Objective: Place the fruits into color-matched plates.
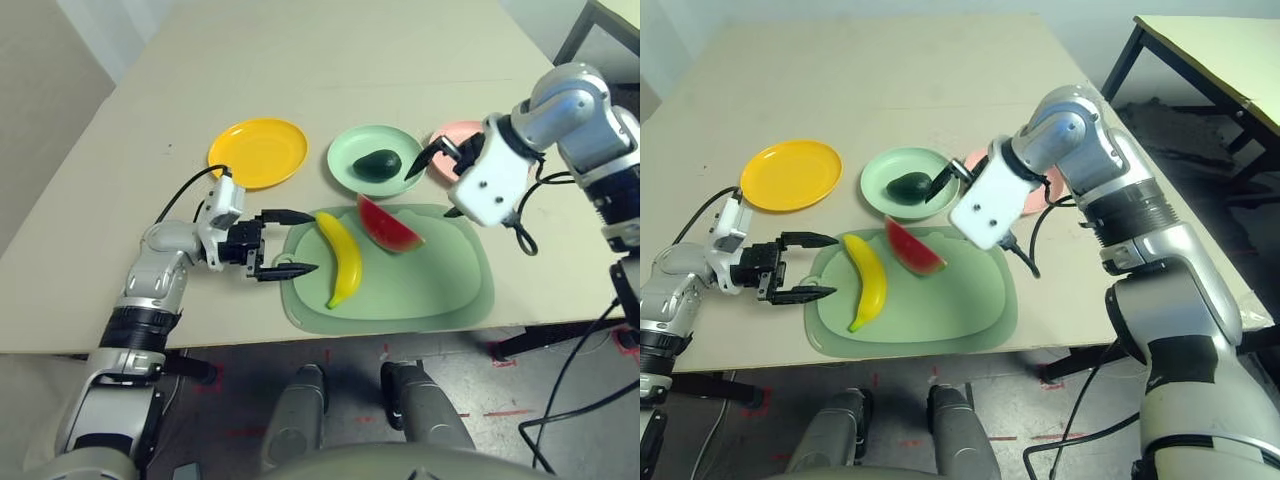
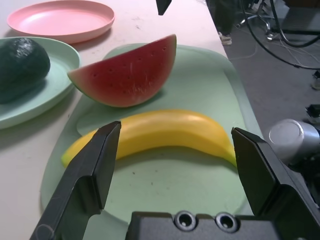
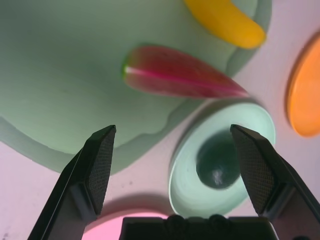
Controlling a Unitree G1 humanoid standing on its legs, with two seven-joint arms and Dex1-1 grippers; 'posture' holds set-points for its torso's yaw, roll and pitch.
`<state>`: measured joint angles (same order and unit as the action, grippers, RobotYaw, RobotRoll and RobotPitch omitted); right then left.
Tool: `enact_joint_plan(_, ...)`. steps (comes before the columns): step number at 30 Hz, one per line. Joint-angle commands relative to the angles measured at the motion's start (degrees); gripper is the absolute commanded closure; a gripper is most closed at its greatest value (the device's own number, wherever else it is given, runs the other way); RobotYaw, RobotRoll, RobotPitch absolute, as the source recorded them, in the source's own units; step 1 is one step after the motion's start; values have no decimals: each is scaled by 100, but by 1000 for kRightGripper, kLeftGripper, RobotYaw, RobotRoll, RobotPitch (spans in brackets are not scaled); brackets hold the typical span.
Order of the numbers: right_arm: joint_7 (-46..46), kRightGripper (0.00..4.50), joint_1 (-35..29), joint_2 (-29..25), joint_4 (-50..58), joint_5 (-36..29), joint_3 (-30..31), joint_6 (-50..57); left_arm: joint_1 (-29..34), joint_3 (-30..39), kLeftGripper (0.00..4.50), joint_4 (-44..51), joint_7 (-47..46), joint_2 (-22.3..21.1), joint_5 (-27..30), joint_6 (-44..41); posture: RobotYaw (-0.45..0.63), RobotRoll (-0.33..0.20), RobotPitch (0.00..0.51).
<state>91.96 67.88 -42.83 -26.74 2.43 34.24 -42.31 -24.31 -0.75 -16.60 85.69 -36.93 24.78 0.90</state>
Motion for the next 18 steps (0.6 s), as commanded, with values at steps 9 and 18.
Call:
enact_joint_plan(9, -79, 38, 50, 106, 1474, -254, -583, 6312, 369, 164, 0, 296, -59, -153, 21, -8, 30, 0, 173)
enact_joint_plan(18, -1551, 38, 373, 623, 3110, -1093, -1004, 12651, 243, 106, 0, 101, 28, -190, -71, -36, -8, 0, 180)
